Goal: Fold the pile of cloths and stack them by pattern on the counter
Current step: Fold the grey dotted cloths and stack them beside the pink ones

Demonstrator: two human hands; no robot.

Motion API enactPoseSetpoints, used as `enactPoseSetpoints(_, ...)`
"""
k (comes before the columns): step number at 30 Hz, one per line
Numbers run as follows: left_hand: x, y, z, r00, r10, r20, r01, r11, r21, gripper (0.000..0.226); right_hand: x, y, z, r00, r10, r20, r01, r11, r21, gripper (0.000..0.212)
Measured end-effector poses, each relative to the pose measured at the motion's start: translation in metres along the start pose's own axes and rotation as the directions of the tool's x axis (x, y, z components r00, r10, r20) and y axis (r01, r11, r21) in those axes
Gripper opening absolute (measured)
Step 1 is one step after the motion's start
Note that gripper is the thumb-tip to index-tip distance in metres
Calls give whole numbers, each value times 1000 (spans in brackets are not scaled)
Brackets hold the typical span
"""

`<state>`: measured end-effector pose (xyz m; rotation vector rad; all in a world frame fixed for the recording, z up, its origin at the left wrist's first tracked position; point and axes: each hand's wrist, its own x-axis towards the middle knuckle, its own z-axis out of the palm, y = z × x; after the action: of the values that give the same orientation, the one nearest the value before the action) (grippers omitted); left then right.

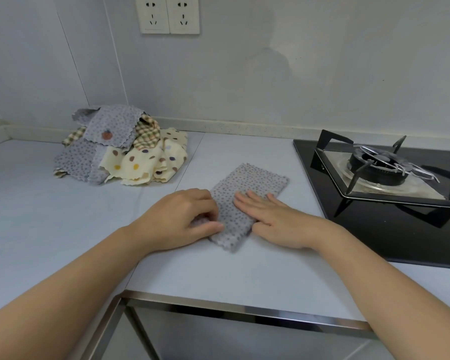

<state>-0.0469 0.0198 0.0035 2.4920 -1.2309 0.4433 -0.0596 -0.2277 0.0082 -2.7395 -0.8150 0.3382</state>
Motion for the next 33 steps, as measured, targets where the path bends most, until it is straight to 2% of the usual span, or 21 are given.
enactPoseSetpoints(3,-2,4,-2,999,13,-45,-12,1000,20,35,-1,4,1,999,15,-42,-15,1000,-10,54)
enactPoseSetpoints(5,-1,6,-2,999,26,-19,-25,998,59,30,-1,6,1,997,66,-36,-68,996,-54,51)
enactPoseSetpoints(7,-1,6,0,999,21,26,-23,998,62,26,1,10,1,977,207,-49,-211,972,-105,51)
enactPoseSetpoints(9,-2,4,-1,999,9,45,-11,999,45,27,3,15,-1,923,368,-117,-381,915,-129,53)
enactPoseSetpoints(12,-3,0,-5,995,7,98,-7,1000,-3,44,4,18,-3,861,447,-241,-479,873,-92,54)
enactPoseSetpoints(15,-4,-3,-3,994,20,104,-20,1000,-1,38,3,17,-2,908,297,-296,-317,948,-21,62)
enactPoseSetpoints(18,-2,-2,2,999,-48,27,48,999,-12,34,-1,6,-2,975,62,-212,-32,990,139,79)
enactPoseSetpoints(20,-1,2,1,990,-138,13,138,988,-65,34,0,-2,2,972,-33,-232,71,985,159,76)
enactPoseSetpoints(22,0,7,-3,982,-189,13,189,968,-165,32,5,-8,7,934,-89,-345,139,983,122,57)
enactPoseSetpoints(24,-1,10,-5,972,-225,-65,195,930,-312,30,9,-9,10,913,-82,-400,173,966,195,45)
enactPoseSetpoints(26,-5,1,-6,937,-305,-170,234,910,-341,23,8,-10,9,929,12,-369,154,896,415,54)
enactPoseSetpoints(27,-8,-6,-5,921,-340,-191,279,917,-285,19,7,-9,8,936,46,-349,148,848,509,58)
enactPoseSetpoints(28,-11,-13,-6,917,-355,-183,321,927,-192,25,7,-7,7,937,62,-344,159,801,578,58)
enactPoseSetpoints(30,-15,-24,-4,943,-304,-134,302,953,-34,42,6,-6,5,929,77,-361,198,720,665,51)
enactPoseSetpoints(33,-9,-17,2,968,-230,-102,231,973,2,54,6,-7,2,916,89,-391,252,631,734,43)
